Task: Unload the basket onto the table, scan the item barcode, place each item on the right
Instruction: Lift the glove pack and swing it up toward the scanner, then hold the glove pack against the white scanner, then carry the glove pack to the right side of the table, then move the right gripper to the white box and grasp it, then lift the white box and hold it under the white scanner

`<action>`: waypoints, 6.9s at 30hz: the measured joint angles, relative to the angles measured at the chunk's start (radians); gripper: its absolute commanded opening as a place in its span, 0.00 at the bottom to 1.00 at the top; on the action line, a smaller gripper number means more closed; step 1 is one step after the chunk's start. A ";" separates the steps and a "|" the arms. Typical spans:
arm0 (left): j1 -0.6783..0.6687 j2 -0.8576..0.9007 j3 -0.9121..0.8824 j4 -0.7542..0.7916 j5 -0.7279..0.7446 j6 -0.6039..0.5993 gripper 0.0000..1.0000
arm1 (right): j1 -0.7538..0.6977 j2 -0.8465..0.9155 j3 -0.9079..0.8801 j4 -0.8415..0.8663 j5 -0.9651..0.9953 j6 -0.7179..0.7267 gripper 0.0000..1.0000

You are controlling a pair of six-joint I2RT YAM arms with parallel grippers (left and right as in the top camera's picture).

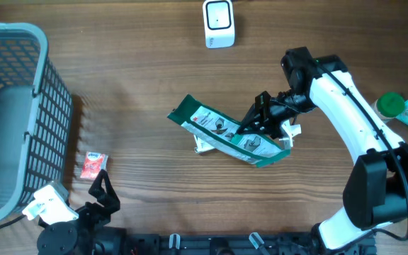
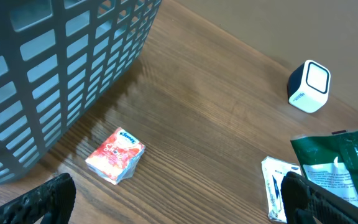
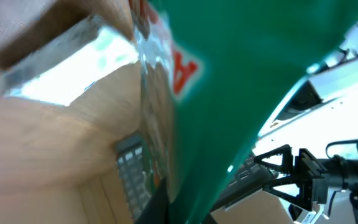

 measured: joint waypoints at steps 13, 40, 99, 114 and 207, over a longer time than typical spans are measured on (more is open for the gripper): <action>0.000 0.000 0.000 0.001 0.000 0.000 1.00 | 0.071 -0.106 0.005 0.649 -0.117 -0.629 0.04; 0.000 0.000 0.000 0.000 0.000 0.000 1.00 | 0.154 0.326 0.012 1.806 0.260 -0.751 0.04; 0.000 -0.001 0.000 0.000 0.000 0.000 1.00 | -0.666 -0.238 -0.043 0.330 1.139 -1.025 1.00; 0.000 -0.001 0.000 0.000 0.000 0.000 1.00 | -0.241 -0.451 -0.027 0.264 0.409 -1.509 1.00; 0.000 -0.001 0.000 0.000 0.000 0.000 1.00 | 0.732 0.216 -0.033 2.612 2.431 -3.795 0.33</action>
